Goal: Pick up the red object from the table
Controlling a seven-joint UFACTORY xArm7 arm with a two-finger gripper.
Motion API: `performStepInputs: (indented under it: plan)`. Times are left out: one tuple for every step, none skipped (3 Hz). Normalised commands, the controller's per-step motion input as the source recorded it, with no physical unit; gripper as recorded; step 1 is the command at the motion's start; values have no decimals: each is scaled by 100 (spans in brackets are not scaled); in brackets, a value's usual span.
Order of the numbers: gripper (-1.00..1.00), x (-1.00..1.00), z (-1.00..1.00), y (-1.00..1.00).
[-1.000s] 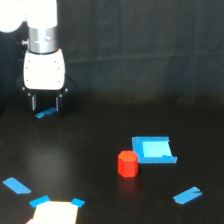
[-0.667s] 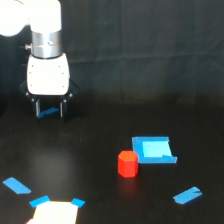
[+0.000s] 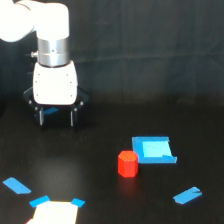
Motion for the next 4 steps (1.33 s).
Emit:
performStepInputs:
  plan:
    - [100,67,11,-21]
    - [100,29,-24,-16]
    - [69,10,-52,-43]
    - [100,45,-37,3]
